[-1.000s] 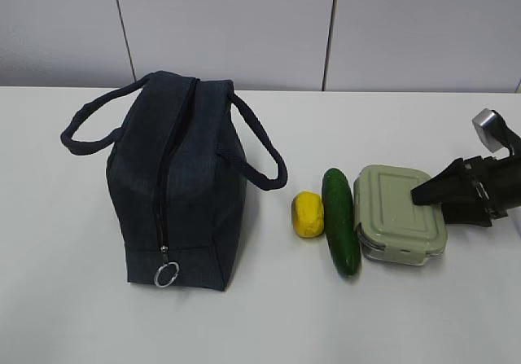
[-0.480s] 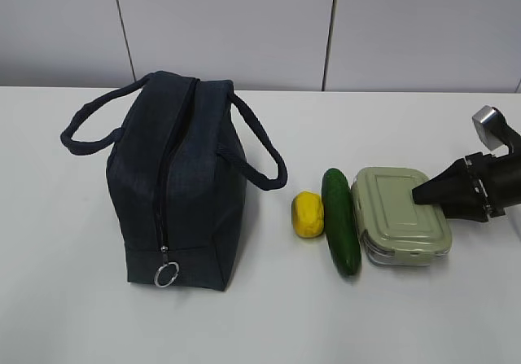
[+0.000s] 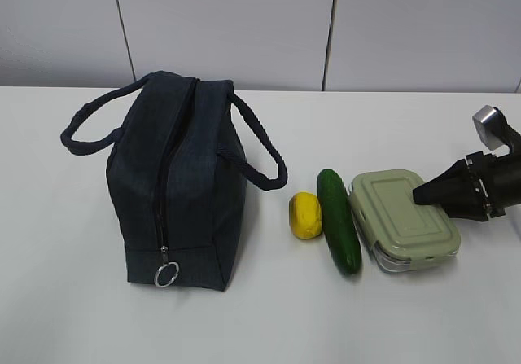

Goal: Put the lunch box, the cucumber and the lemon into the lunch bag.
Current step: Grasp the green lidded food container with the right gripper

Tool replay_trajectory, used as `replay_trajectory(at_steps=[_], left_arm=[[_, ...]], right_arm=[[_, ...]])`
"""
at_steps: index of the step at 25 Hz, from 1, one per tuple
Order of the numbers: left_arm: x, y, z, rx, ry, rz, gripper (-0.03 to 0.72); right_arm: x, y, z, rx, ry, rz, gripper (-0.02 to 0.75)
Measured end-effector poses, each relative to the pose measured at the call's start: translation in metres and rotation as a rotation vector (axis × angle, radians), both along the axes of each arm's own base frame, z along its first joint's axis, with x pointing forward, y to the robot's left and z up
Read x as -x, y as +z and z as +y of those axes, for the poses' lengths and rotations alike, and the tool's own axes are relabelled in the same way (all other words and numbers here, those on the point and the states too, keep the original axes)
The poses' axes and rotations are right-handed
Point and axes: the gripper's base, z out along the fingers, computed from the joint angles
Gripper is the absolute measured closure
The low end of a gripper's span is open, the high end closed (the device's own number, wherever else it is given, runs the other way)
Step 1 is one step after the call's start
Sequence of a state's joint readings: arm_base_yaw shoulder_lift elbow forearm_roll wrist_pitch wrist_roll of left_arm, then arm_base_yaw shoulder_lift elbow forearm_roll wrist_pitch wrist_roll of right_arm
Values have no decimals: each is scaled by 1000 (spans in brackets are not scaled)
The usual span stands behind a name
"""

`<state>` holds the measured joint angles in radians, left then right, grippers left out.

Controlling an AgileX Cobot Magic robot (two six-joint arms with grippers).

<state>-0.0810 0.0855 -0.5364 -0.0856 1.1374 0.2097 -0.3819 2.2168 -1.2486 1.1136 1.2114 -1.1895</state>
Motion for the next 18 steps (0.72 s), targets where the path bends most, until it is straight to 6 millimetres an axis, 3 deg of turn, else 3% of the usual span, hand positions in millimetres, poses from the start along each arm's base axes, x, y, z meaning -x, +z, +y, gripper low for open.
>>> replay_trajectory(at_steps=[8, 18], left_arm=[[-53, 34, -17, 126, -66, 234, 449], [-135, 38, -38, 289, -98, 529, 449]], right_arm=[[0, 0, 0, 0, 0, 0, 369], [0, 0, 0, -6, -3, -1, 369]])
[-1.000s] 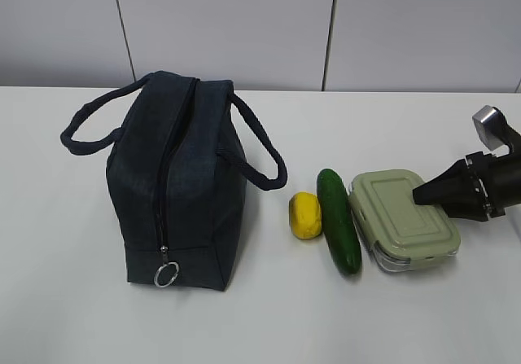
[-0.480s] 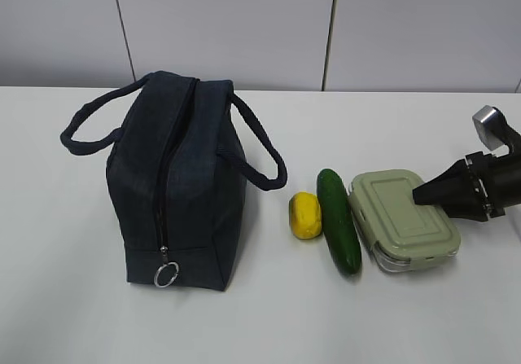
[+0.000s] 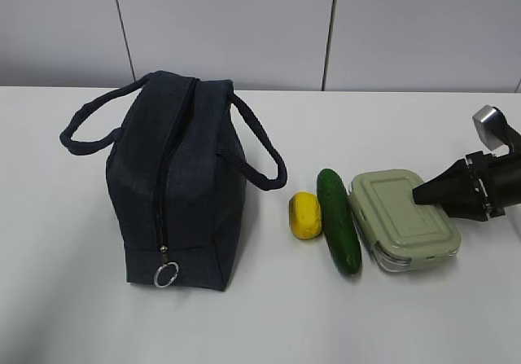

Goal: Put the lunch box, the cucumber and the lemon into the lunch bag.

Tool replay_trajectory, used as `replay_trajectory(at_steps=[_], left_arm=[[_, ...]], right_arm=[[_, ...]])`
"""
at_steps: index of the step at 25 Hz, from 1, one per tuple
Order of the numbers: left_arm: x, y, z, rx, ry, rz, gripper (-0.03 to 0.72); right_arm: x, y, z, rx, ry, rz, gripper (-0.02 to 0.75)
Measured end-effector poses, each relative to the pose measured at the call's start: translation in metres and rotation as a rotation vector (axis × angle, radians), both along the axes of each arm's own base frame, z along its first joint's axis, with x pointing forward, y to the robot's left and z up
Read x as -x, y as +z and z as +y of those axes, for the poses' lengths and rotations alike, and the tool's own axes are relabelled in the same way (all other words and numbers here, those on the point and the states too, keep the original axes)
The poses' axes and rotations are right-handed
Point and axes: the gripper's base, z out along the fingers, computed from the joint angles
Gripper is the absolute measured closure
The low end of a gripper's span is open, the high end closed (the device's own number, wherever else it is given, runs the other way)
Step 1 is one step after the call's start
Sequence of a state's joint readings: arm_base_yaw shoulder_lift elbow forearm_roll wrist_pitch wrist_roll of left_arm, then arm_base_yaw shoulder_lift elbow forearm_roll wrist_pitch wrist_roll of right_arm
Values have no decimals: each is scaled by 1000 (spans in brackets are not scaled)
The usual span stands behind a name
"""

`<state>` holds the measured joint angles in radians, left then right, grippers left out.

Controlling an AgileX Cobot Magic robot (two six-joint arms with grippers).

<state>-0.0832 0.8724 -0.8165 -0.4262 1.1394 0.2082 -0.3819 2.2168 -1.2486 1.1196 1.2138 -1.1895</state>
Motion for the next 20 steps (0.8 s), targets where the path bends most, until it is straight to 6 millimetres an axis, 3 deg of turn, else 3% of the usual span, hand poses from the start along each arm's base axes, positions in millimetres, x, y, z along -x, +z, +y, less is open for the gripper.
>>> replay_trajectory(at_steps=[6, 12, 20], left_arm=[[-52, 2, -7, 17, -14, 54, 445], [-109, 0, -18, 54, -69, 69, 374], [-160, -18, -59, 42, -174, 81, 356]], right_arm=[[0, 0, 0, -2, -6, -2, 369], [-1, 0, 0, -2, -5, -4, 369], [-1, 0, 0, -3, -6, -4, 370]])
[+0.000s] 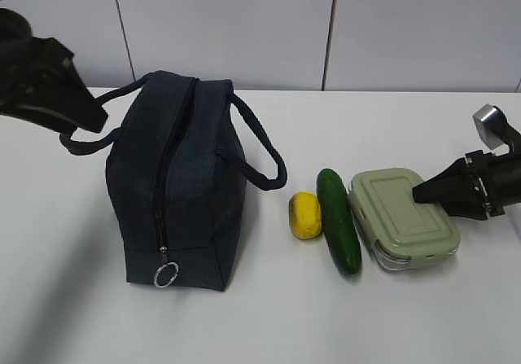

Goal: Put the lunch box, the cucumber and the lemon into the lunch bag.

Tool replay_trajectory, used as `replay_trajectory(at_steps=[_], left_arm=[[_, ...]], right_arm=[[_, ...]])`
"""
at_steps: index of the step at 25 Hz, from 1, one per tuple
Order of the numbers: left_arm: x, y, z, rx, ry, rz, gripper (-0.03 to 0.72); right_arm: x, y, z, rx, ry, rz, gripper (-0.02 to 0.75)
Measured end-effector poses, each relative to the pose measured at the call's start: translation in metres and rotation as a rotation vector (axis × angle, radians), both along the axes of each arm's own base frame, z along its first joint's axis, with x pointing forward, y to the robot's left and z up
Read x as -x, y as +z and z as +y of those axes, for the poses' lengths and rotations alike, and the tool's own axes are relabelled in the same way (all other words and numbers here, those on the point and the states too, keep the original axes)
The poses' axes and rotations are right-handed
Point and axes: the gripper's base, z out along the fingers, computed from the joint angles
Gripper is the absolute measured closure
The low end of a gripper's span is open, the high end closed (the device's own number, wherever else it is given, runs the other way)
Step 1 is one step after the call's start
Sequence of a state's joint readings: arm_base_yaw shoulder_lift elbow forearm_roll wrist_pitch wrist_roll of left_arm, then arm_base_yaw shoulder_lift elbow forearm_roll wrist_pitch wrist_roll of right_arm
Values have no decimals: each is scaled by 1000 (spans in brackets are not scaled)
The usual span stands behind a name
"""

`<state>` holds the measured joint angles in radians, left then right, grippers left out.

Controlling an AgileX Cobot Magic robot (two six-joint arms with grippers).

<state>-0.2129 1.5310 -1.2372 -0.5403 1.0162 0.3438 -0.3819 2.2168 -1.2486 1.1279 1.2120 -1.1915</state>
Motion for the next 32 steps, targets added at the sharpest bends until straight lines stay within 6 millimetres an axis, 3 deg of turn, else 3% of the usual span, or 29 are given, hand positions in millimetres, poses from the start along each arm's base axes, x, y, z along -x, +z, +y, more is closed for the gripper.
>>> replay_trajectory(at_steps=[4, 13, 16, 19, 21, 32], left_arm=[[-17, -11, -17, -16, -37, 10, 355], [-43, -43, -21, -91, -53, 68, 358], [-45, -47, -20, -112, -54, 74, 445], [-46, -47, -18, -139, -59, 64, 623], [-46, -47, -17, -158, -64, 60, 666], [-58, -10, -11, -249, -75, -9, 687]], right_arm=[[0, 0, 0, 0, 0, 0, 370], [0, 0, 0, 0, -1, 0, 370], [0, 0, 0, 0, -1, 0, 370], [0, 0, 0, -1, -2, -1, 370], [0, 0, 0, -1, -2, -1, 370], [-3, 1, 0, -12, -42, 0, 370]])
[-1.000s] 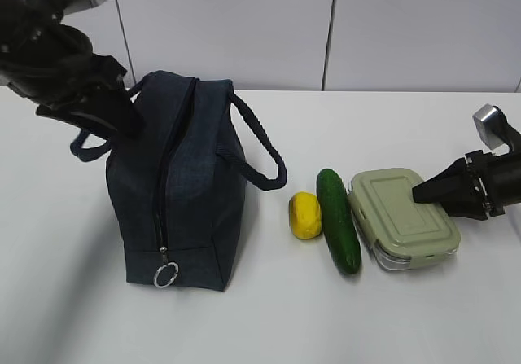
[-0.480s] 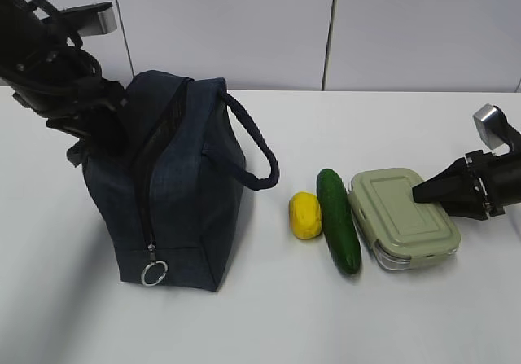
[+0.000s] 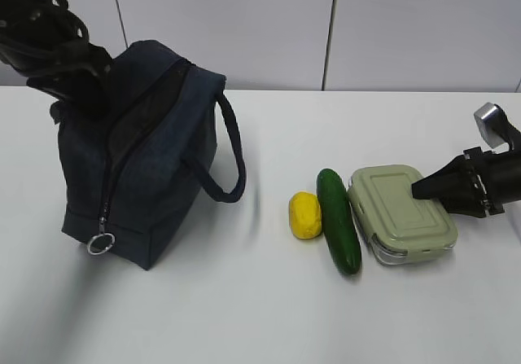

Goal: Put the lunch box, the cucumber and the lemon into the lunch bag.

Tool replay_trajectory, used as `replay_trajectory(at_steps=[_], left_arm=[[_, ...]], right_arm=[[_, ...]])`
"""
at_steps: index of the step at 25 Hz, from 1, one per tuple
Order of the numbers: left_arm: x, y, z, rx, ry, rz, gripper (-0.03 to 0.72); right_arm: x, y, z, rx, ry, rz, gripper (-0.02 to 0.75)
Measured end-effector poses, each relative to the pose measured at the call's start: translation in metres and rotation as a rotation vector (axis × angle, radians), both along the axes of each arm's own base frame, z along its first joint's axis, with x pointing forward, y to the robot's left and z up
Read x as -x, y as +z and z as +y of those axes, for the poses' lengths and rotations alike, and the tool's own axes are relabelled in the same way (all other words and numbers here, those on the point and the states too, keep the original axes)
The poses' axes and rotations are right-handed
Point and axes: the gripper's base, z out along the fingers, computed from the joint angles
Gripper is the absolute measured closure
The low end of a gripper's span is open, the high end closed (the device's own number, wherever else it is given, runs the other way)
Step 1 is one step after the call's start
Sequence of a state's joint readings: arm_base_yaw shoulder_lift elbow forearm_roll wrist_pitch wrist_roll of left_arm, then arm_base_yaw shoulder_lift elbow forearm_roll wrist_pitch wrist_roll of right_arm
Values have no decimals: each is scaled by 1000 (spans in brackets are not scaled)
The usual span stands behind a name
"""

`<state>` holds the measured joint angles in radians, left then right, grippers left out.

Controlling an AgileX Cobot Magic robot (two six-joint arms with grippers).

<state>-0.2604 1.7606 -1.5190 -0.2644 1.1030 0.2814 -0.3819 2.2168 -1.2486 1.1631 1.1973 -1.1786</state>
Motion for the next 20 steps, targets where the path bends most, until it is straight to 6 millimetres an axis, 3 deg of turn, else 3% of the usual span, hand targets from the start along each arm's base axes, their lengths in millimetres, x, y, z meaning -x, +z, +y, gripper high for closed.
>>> replay_trajectory(at_steps=[12, 20], left_arm=[[0, 0, 9, -119, 9, -1, 688], [0, 0, 10, -144, 14, -2, 688]], right_arm=[[-4, 2, -1, -13, -72, 29, 387], [-7, 32, -2, 21, -116, -39, 387]])
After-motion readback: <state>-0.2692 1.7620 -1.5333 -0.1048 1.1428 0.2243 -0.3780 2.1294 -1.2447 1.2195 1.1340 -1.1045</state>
